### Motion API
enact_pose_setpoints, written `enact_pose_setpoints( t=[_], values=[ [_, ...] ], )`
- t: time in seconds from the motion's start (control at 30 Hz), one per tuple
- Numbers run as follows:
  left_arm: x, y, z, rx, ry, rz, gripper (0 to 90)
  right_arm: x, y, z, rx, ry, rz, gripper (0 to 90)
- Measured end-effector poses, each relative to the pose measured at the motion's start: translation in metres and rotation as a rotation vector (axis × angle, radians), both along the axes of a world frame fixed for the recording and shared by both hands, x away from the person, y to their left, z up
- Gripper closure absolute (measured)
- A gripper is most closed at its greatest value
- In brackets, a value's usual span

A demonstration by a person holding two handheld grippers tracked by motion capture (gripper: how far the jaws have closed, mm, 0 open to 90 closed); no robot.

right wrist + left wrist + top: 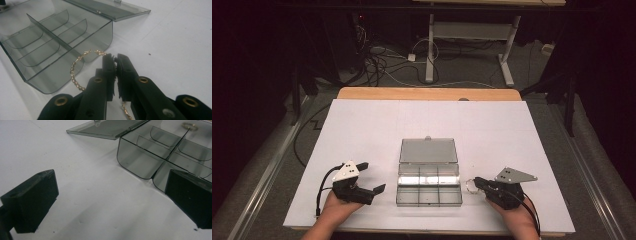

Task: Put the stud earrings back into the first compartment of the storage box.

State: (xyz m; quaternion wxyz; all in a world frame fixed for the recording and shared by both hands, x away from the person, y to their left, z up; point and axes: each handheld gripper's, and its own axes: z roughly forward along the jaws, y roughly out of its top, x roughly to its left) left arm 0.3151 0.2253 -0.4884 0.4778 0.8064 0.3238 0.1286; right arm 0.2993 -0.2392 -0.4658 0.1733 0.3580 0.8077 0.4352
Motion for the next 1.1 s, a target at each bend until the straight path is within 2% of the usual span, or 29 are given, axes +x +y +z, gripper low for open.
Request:
enact_pose_setpoints(
  t=[0.37, 0.67, 1.1],
  values=[
    [0.0, 0.0, 0.0, -0.001, 0.0, -0.003, 0.0, 0.001, 0.0, 0.016, 0.015, -0.037, -0.011, 86.8],
    [0.0, 0.0, 0.0, -0.002, 0.001, -0.007, 0.0, 0.005, 0.008, 0.026, 0.016, -0.059, -0.002, 86.8],
    [-0.001, 0.001, 0.0, -0.006, -0.003, -0.005, 0.0, 0.014, 0.034, 0.037, 0.011, -0.088, 0.052, 86.8]
  ],
)
